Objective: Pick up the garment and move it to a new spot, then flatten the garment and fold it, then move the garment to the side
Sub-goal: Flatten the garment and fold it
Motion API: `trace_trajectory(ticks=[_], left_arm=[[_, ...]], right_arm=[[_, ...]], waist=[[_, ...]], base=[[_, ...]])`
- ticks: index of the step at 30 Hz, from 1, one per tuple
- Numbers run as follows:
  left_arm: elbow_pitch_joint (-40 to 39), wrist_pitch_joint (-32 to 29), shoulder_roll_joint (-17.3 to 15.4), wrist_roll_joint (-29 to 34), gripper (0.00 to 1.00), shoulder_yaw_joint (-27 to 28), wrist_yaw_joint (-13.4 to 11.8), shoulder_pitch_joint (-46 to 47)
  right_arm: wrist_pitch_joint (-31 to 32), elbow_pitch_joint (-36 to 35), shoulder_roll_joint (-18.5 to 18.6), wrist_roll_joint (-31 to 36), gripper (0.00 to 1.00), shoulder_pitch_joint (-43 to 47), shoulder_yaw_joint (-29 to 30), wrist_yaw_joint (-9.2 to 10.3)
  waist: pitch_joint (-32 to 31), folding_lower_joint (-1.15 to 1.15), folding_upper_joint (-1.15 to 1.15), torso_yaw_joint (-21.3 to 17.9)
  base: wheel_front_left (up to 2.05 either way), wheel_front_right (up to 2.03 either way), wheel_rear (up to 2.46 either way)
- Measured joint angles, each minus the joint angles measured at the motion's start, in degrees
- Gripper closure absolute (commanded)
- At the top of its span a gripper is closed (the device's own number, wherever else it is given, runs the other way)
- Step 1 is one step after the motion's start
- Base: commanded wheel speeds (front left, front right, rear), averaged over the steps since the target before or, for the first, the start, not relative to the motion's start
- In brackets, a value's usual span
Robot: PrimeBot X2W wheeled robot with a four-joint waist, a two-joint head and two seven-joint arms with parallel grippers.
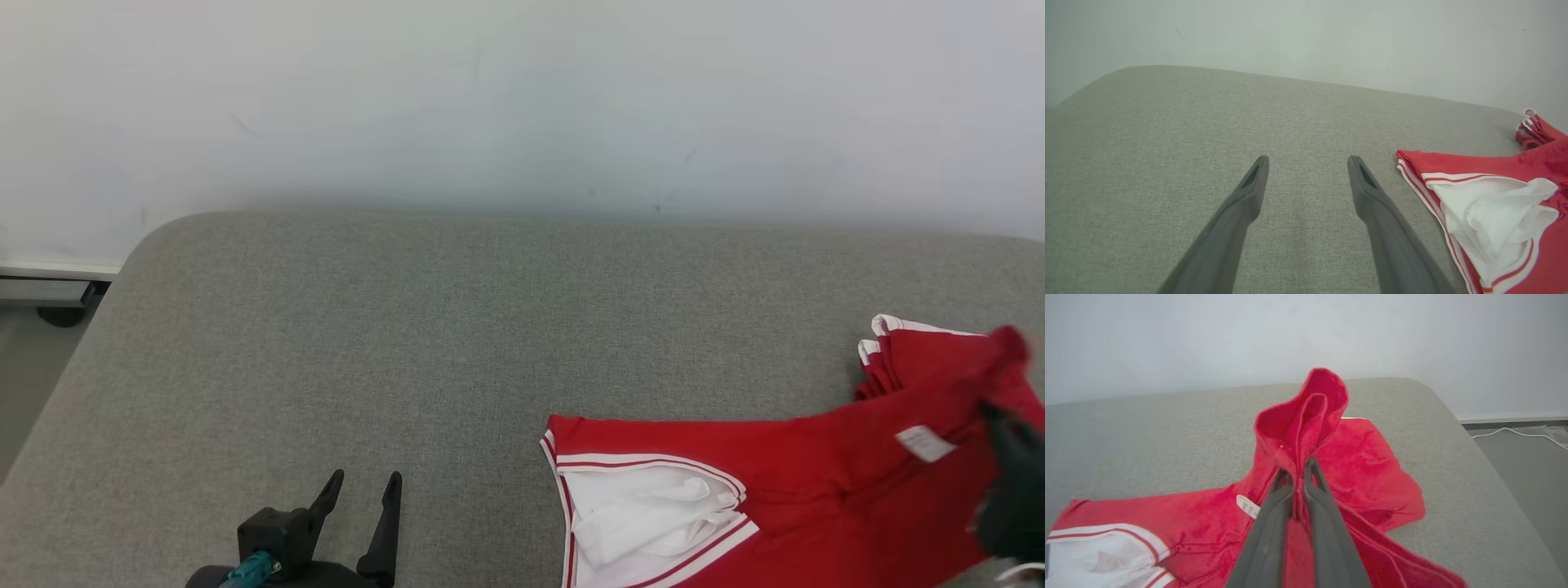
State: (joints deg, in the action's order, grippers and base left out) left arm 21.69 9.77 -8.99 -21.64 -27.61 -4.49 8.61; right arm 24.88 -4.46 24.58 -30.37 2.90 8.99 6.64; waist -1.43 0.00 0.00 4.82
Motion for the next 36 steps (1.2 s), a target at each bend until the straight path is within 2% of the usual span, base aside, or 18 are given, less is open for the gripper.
trace_trajectory(ticks=[8, 12, 16, 22, 26, 31, 36], left_arm=[[0.2, -0.2, 0.4, 0.0, 0.0, -0.5, 0.5, 0.5], [0.6, -0.7, 1.1, 0.0, 0.0, -1.0, 0.6, 2.0], [0.8, -0.7, 0.9, 0.0, 0.0, -0.7, 0.5, 2.2], [1.1, -0.7, 1.1, 0.0, 0.0, -0.9, 0.7, 2.5], [1.2, -0.7, 1.3, 0.0, 0.0, -1.0, 1.0, 3.4], [1.4, -0.7, 1.2, 0.0, 0.0, -0.9, 1.0, 3.6], [1.5, -0.6, 1.3, 0.0, 0.0, -1.0, 1.0, 3.6]], right_arm=[[5.4, -6.7, -5.5, 1.9, 1.0, -4.0, -14.3, -0.67], [8.2, -5.8, -6.9, 2.3, 1.0, -5.2, -18.1, -1.11], [10.2, -3.1, -10.0, 3.0, 1.0, -7.9, -21.7, -1.08], [11.6, 1.4, -15.2, 3.6, 1.0, -9.6, -24.6, -0.52], [12.5, 4.8, -17.3, 3.8, 1.0, -9.6, -26.1, -0.16], [12.4, 8.3, -19.6, 5.0, 1.0, -11.5, -26.3, 0.16], [10.9, 10.0, -20.3, 5.8, 1.0, -13.4, -24.4, 0.43]], waist=[[0.5, 0.0, -0.01, 0.9], [0.7, 0.0, 0.0, 1.7], [0.9, 0.0, 0.0, 2.3], [1.3, 0.01, 0.0, 3.0], [1.5, 0.0, 0.0, 3.7], [1.8, 0.0, 0.0, 4.4], [2.2, 0.0, 0.0, 4.9]], base=[[0.0, 0.0, 0.0], [0.0, 0.0, 0.0], [0.0, 0.0, 0.0], [0.0, 0.0, 0.0], [0.0, 0.0, 0.0], [0.0, 0.0, 0.0], [0.0, 0.0, 0.0]])
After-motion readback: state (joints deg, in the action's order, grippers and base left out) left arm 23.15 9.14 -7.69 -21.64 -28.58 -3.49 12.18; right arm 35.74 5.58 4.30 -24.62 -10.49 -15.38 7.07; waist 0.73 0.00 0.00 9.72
